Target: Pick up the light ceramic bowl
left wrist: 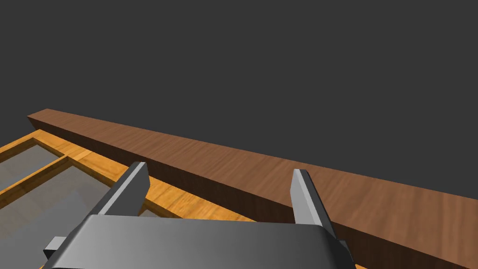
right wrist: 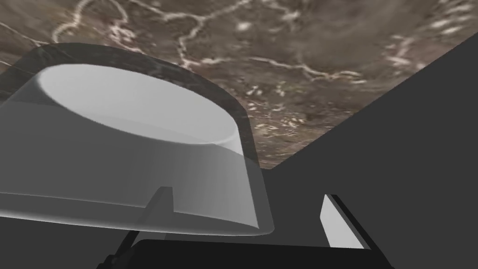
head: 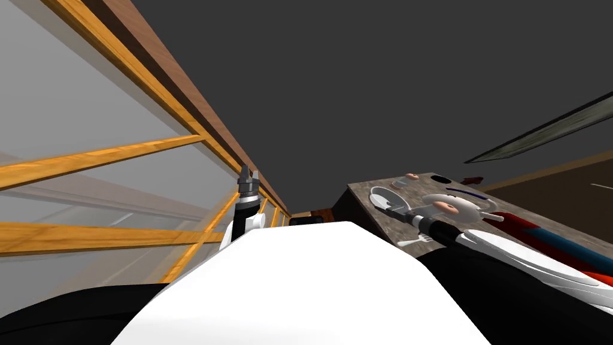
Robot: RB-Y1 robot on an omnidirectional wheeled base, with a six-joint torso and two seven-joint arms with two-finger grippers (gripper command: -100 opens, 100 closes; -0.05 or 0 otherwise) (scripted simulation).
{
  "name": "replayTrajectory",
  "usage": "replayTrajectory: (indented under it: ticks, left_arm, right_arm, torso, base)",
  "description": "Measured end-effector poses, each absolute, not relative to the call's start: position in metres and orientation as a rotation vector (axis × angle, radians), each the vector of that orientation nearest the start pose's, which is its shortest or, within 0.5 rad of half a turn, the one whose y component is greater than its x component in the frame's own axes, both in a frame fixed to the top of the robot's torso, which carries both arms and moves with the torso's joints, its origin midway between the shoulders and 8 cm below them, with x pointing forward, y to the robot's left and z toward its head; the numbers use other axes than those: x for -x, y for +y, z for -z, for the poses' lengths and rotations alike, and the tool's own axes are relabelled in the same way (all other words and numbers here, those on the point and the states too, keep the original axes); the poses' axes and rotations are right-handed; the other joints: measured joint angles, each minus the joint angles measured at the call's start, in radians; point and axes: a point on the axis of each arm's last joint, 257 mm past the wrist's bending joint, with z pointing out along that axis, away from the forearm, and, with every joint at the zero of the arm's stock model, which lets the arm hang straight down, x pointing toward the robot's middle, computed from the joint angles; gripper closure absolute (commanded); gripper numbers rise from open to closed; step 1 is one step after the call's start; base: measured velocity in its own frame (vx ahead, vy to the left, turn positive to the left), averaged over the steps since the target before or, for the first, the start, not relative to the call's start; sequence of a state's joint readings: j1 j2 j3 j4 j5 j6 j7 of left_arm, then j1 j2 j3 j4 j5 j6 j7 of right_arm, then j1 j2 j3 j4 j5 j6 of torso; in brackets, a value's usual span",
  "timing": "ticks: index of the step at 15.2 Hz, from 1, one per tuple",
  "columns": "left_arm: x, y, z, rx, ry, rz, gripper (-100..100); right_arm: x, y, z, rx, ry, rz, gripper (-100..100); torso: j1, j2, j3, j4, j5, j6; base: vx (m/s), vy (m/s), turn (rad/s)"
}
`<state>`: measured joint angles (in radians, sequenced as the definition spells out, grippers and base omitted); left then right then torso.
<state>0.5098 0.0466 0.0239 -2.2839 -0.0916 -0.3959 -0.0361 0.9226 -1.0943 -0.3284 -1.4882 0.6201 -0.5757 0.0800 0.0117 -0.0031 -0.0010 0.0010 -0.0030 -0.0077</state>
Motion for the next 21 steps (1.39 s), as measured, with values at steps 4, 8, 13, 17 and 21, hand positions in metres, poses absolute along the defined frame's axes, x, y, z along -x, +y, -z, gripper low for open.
replayTrajectory:
  ticks: [4,8,13,17,21]
  left_arm:
    - [-0.363,0.269,0.003,0.643,0.795,1.181,0]
    - [-0.364,0.265,0.006,0.648,0.804,1.191,0]
    - [-0.366,0.256,0.012,0.654,0.82,1.215,0]
    - [-0.368,0.242,0.016,0.656,0.837,1.248,0]
    - [-0.37,0.232,0.021,0.66,0.854,1.27,0]
  right_arm:
    - [-0.192,-0.614,0.297,0.307,2.351,0.122,-100]
    - [-0.159,-0.642,0.304,0.368,2.446,0.202,-100]
    - [-0.127,-0.672,0.308,0.474,2.551,0.292,-100]
    - [-0.094,-0.695,0.309,0.564,2.641,0.359,-100]
    - [-0.064,-0.718,0.302,0.638,2.719,0.413,-100]
  torso:
    - [0.008,0.001,0.001,0.002,-0.012,-0.015]
    - [0.013,0.0,0.002,0.004,-0.015,-0.022]
    - [0.034,-0.005,0.002,0.008,-0.024,-0.039]
    - [0.051,-0.006,0.003,0.012,-0.038,-0.062]
    - [0.068,-0.008,0.003,0.015,-0.045,-0.075]
  base:
    - [0.017,0.039,0.097]
    - [0.018,0.022,0.092]
    - [0.025,0.075,0.118]
    - [0.018,0.075,0.161]
    - [0.023,0.088,0.116]
